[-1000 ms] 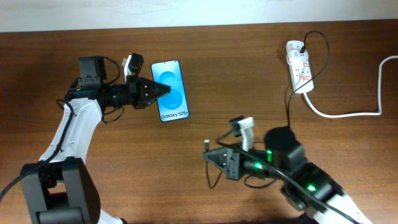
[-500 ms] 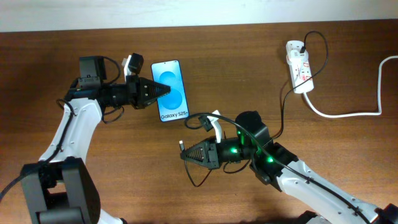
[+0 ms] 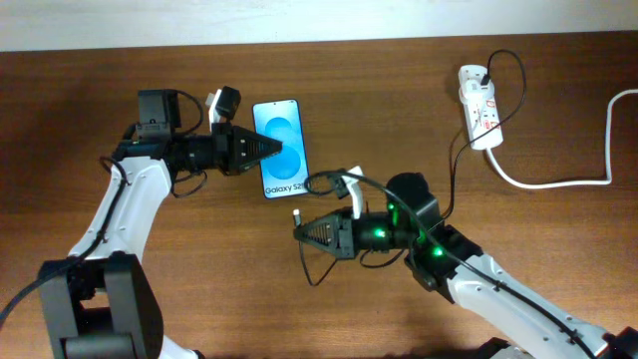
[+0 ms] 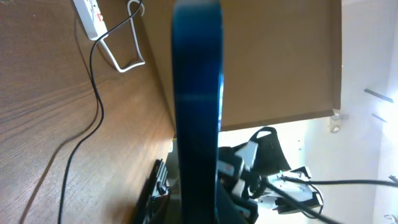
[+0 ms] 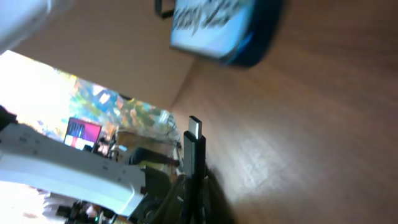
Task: Plug charger to phone and switch on socket
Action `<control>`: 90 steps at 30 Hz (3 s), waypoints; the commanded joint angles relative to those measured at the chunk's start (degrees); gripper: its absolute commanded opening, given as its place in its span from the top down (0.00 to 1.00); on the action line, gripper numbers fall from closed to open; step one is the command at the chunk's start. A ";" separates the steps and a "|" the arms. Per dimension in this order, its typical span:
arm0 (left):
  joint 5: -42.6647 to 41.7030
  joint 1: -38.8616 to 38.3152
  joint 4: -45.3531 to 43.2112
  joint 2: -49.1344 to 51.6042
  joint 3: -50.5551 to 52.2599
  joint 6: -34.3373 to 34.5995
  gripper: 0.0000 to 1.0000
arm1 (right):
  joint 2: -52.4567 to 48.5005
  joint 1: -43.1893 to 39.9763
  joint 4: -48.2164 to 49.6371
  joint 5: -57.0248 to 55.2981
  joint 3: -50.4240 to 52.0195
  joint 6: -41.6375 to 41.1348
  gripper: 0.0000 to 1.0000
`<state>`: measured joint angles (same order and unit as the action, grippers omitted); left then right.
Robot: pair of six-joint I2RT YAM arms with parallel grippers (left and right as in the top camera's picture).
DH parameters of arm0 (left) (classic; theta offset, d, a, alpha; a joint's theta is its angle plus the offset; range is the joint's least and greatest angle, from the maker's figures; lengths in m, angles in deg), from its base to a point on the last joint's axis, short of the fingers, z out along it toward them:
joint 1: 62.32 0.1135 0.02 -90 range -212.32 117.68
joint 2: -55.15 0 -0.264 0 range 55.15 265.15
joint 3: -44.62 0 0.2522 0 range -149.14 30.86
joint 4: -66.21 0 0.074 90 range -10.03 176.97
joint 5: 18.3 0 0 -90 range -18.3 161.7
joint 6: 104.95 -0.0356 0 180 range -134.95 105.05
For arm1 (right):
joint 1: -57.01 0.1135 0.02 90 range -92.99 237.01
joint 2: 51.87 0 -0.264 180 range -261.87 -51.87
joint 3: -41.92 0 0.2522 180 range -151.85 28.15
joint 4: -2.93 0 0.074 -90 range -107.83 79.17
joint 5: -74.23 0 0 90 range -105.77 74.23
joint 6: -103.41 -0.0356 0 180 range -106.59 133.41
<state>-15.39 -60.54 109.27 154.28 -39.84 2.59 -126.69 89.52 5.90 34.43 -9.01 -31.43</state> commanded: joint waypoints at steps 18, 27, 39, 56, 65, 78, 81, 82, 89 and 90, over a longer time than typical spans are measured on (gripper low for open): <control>-2.03 -0.04 -0.15 -0.13 -0.48 -1.36 1.00 | -0.57 -1.36 1.07 -0.90 0.09 1.53 0.96; 0.57 -3.13 -0.13 -0.13 -0.48 -1.33 1.00 | -0.57 -1.29 -1.20 -0.72 0.09 3.13 0.96; 5.42 -3.19 1.25 -0.13 -0.48 -1.31 1.00 | -0.55 -1.29 -2.82 0.15 0.09 5.62 0.96; 7.41 -3.19 3.98 -0.13 -0.48 -1.33 1.00 | -0.57 -1.29 -2.82 0.17 0.09 4.13 0.96; 6.78 -3.19 3.96 -0.13 -0.48 -1.36 1.00 | -0.57 -1.29 -2.80 0.15 0.09 2.43 0.96; 5.20 -3.19 3.72 -0.13 -0.48 -1.36 1.00 | -2.47 -1.29 -1.33 1.16 0.09 2.56 0.96; 5.22 -3.19 3.69 -0.13 -0.48 -1.36 1.00 | -2.47 -1.29 0.96 1.88 0.09 2.54 0.96; 5.22 -3.19 3.72 -0.13 -0.48 -1.36 1.00 | -2.47 -1.31 1.49 1.86 0.09 2.56 0.96; 5.22 -3.19 3.72 -0.13 -0.48 -1.36 1.00 | -2.49 -1.31 1.46 1.64 0.09 2.40 0.96; 5.22 -3.19 3.72 -0.13 -0.48 -1.36 1.00 | -2.49 -1.31 1.31 1.62 0.09 2.10 0.96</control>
<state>-7.35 -63.90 113.16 154.28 -39.84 2.37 -129.01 88.36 7.19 35.13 -9.01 -28.90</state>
